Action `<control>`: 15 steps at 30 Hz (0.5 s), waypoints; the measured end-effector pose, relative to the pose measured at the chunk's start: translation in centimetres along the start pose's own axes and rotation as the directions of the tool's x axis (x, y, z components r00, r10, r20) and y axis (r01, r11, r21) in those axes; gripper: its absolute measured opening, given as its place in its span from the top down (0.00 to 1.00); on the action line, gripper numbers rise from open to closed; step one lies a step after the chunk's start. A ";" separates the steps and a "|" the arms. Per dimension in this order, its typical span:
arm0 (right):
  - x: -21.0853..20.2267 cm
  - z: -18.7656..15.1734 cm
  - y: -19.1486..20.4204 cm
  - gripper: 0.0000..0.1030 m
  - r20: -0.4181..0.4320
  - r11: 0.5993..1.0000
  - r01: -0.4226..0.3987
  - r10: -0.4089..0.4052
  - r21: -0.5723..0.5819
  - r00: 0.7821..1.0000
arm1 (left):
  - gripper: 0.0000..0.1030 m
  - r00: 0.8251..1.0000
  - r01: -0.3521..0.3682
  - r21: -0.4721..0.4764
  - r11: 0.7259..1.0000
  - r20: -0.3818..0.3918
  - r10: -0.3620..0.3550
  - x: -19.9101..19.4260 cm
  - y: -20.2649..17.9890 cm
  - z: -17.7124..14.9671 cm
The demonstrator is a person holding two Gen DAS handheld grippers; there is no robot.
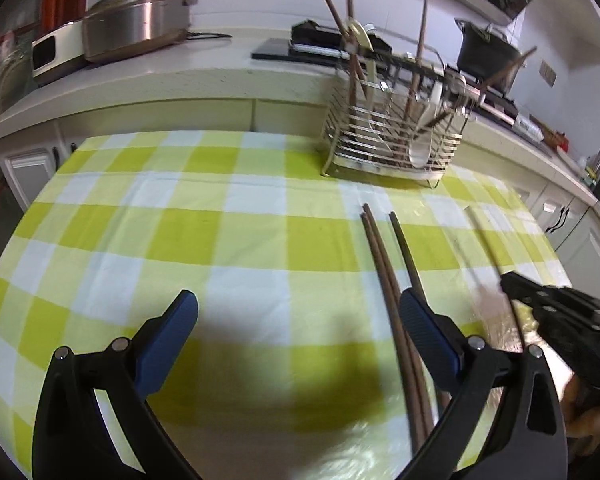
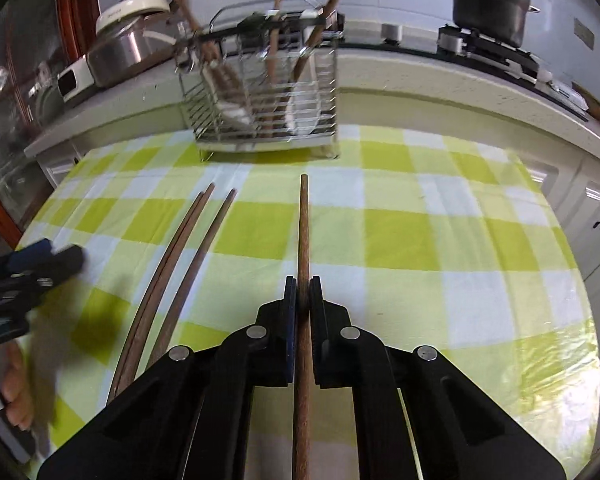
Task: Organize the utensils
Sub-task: 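Close the right tool on a brown chopstick while the left tool grasps another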
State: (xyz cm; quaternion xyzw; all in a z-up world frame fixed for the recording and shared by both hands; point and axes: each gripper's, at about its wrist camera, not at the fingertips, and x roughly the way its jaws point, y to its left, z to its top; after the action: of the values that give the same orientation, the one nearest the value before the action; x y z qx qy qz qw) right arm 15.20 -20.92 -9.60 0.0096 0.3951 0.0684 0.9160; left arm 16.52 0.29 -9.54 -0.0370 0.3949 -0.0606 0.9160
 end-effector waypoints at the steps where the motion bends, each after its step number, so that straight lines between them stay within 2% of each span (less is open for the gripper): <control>1: -0.4 0.1 -0.4 0.93 0.006 1.000 -0.003 0.003 0.001 1.000 | 0.06 1.000 -0.006 0.000 1.000 -0.013 0.006 0.6 -0.4 0.2; 6: -1.3 0.1 -2.4 0.93 0.023 1.000 -0.014 0.014 0.020 1.000 | 0.12 0.996 -0.041 0.035 0.999 -0.076 0.043 3.4 -1.9 0.7; 15: -1.9 0.2 -4.3 0.93 0.037 0.998 -0.034 0.032 0.047 0.999 | 0.11 0.991 -0.063 0.068 0.996 -0.117 0.070 5.7 -2.9 0.8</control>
State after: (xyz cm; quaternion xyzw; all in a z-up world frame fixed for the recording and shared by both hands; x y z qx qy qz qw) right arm 14.59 -25.47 -8.43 0.0391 0.3796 0.0740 0.9214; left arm 20.76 -3.37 -12.74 0.0095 0.4477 -0.0449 0.8930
